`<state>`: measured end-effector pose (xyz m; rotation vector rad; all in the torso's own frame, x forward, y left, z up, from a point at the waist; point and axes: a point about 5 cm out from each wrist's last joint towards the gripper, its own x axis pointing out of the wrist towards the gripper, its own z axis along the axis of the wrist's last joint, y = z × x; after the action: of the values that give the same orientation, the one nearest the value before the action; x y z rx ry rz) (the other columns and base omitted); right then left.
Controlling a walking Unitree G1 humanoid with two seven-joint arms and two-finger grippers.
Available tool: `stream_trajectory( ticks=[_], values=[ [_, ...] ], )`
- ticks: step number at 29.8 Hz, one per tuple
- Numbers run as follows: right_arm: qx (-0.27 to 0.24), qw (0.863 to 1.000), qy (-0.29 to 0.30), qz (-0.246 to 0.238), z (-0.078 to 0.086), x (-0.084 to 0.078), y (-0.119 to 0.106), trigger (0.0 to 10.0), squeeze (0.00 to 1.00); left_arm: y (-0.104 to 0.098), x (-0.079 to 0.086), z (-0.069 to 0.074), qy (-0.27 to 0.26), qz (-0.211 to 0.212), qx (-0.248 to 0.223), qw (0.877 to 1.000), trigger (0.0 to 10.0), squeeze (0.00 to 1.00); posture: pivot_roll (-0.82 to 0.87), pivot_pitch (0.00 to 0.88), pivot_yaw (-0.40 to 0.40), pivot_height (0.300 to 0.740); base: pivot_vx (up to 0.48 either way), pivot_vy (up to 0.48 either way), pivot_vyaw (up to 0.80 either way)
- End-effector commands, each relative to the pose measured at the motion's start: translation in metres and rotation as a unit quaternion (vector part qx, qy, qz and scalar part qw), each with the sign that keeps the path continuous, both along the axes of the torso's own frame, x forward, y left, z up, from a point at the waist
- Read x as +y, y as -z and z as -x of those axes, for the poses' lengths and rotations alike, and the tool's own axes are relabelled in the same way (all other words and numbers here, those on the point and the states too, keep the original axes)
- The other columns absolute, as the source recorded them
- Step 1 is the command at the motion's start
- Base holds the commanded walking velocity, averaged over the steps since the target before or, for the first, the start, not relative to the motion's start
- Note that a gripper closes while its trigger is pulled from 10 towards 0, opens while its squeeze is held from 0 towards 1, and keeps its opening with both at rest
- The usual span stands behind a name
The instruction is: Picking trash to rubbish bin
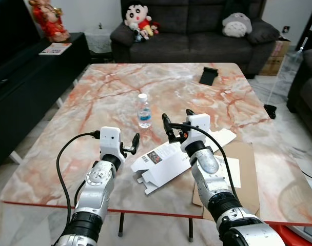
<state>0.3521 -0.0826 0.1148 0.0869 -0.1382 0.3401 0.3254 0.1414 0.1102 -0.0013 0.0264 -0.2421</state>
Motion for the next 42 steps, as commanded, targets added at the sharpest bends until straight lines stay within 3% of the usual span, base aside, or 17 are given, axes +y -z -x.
stream_trajectory(
  ticks=[1,4,8,14,24,34,38,42],
  values=[
    [0.007,1.0,-0.001,0.003,0.0,0.0,0.002,10.0,0.0,-0.006,0.003,0.0,0.013,-0.009,0.013,1.0,10.0,0.0,0.06,0.0,0.045,0.74,0.0,0.0,0.0],
    [0.009,1.0,0.0,0.004,0.0,0.0,0.003,10.0,0.0,-0.007,0.002,0.003,0.027,-0.032,0.038,0.998,10.0,0.0,0.06,0.0,0.048,0.74,0.0,0.0,0.0],
    [0.01,1.0,0.001,0.004,0.0,0.0,0.003,10.0,0.0,-0.005,-0.004,0.01,0.042,-0.027,0.073,0.996,10.0,0.0,0.07,0.0,0.048,0.74,0.0,0.0,0.0],
    [0.013,1.0,-0.004,0.003,0.0,0.003,0.004,10.0,0.0,-0.001,-0.023,0.021,0.089,0.03,0.114,0.989,10.0,0.0,0.07,0.0,0.043,0.74,0.0,0.0,0.0],
    [0.013,1.0,-0.001,0.003,0.001,0.0,0.005,10.0,0.0,0.0,-0.022,0.019,0.068,0.025,0.143,0.987,10.0,0.0,0.06,0.0,0.046,0.74,0.0,0.0,0.0],
    [0.016,1.0,-0.001,0.004,0.002,0.001,0.007,10.0,0.0,0.007,-0.028,0.011,0.074,0.084,0.188,0.976,10.0,0.0,0.06,0.0,0.047,0.74,0.0,0.0,0.0],
    [0.013,1.0,0.001,0.003,0.002,-0.002,0.007,10.0,0.0,0.004,-0.027,0.007,0.065,0.084,0.181,0.978,10.0,0.0,0.05,0.0,0.048,0.74,0.0,0.0,0.0],
    [0.014,1.0,0.004,0.004,0.001,-0.005,0.007,10.0,0.0,-0.002,-0.027,0.003,0.047,0.111,0.173,0.977,10.0,0.0,0.05,0.0,0.044,0.74,0.0,0.0,0.0]
  ],
)
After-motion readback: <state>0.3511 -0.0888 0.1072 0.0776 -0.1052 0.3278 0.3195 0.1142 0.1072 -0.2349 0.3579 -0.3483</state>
